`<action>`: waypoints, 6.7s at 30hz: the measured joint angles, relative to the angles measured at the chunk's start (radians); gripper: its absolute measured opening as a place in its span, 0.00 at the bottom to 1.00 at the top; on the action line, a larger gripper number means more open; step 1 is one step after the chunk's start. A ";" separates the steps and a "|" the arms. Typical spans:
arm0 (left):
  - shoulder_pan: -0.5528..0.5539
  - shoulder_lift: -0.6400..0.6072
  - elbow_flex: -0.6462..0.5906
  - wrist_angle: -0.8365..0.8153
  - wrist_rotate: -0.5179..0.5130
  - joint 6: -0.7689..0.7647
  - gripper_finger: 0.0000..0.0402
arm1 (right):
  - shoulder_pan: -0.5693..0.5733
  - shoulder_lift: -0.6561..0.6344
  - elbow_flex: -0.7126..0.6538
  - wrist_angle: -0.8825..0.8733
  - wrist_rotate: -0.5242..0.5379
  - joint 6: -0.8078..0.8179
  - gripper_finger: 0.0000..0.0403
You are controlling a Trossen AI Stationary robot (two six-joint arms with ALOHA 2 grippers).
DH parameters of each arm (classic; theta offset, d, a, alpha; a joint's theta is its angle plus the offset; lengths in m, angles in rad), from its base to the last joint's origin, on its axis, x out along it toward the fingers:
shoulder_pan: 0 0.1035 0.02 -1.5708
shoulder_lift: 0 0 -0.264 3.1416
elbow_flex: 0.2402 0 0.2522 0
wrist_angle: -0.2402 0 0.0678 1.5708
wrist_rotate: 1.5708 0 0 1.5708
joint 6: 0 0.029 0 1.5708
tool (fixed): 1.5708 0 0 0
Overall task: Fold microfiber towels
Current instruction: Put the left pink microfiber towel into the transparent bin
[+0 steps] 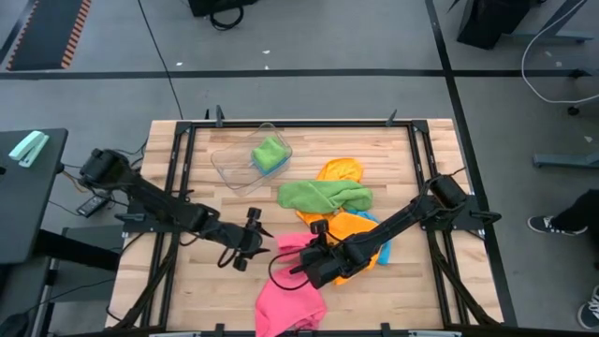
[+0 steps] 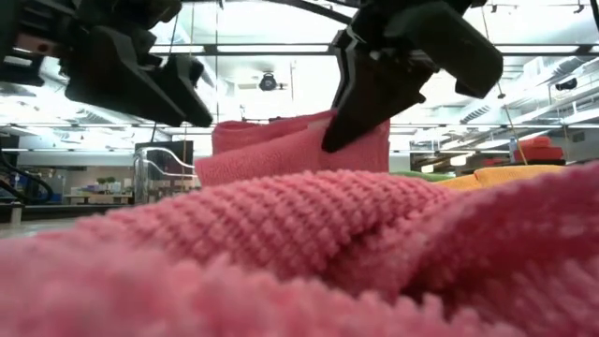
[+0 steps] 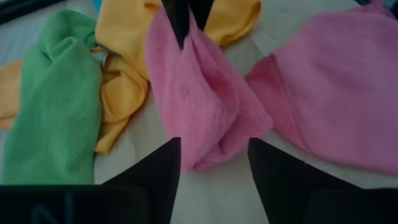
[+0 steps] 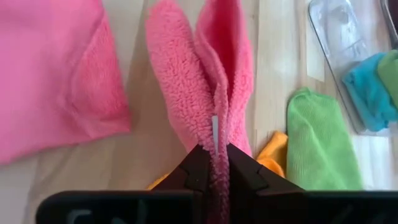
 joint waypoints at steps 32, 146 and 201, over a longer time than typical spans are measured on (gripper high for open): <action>-0.149 -0.017 -0.222 0.287 0.008 -0.190 0.19 | -0.205 0.002 0.228 -0.100 -0.278 0.255 0.10; -0.040 -1.216 -0.419 -0.098 -0.237 0.351 0.07 | -0.620 0.137 0.227 0.914 -0.381 0.234 0.10; -0.089 -1.063 -0.419 0.199 -0.346 0.425 0.20 | -0.626 0.358 0.669 0.616 -0.529 0.200 0.10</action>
